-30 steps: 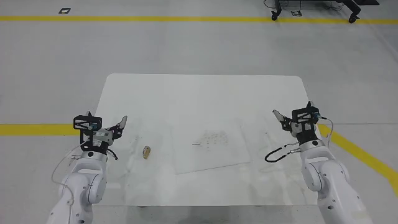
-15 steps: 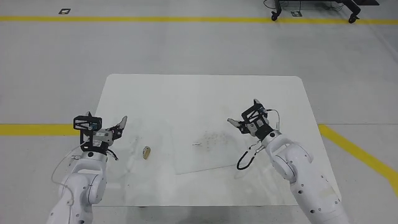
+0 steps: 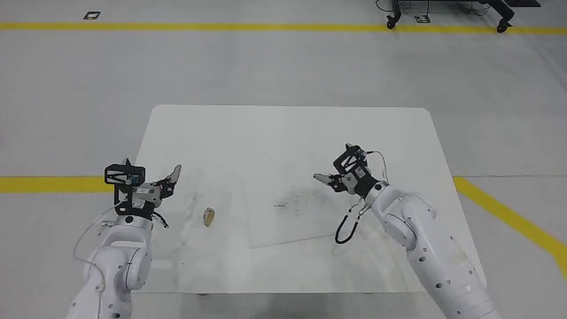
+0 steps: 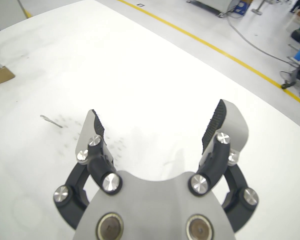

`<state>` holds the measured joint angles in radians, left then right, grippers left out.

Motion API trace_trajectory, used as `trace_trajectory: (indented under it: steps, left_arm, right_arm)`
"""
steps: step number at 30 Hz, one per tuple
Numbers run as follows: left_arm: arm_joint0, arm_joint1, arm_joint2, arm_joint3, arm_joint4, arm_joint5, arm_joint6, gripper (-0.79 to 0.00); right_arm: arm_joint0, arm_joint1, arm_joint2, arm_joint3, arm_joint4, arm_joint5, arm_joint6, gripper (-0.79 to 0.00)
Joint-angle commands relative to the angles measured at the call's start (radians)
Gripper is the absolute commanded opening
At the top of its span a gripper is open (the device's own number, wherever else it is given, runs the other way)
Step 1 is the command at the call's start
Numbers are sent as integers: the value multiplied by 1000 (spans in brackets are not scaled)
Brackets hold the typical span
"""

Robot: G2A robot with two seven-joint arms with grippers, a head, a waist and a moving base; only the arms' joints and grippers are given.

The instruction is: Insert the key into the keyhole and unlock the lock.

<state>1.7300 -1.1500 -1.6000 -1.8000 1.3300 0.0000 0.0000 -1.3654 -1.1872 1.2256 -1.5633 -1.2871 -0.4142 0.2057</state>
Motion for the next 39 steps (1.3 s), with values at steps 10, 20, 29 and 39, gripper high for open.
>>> trace_trajectory:
  steps: [10,20,29,39]
  left_arm:
    - [0,0,0,0,0,0,0,0]
    - [0,0,0,0,0,0,0,0]
    - [0,0,0,0,0,0,0,0]
    - [0,0,0,0,0,0,0,0]
  right_arm:
    - [218,-18,-174,195,53,-438,30,-379]
    - [339,-53,-364,244,-85,-496,126,-539]
    - [378,-71,-427,279,-114,-465,132,-745]
    - [388,-67,-424,268,-133,-465,92,-785]
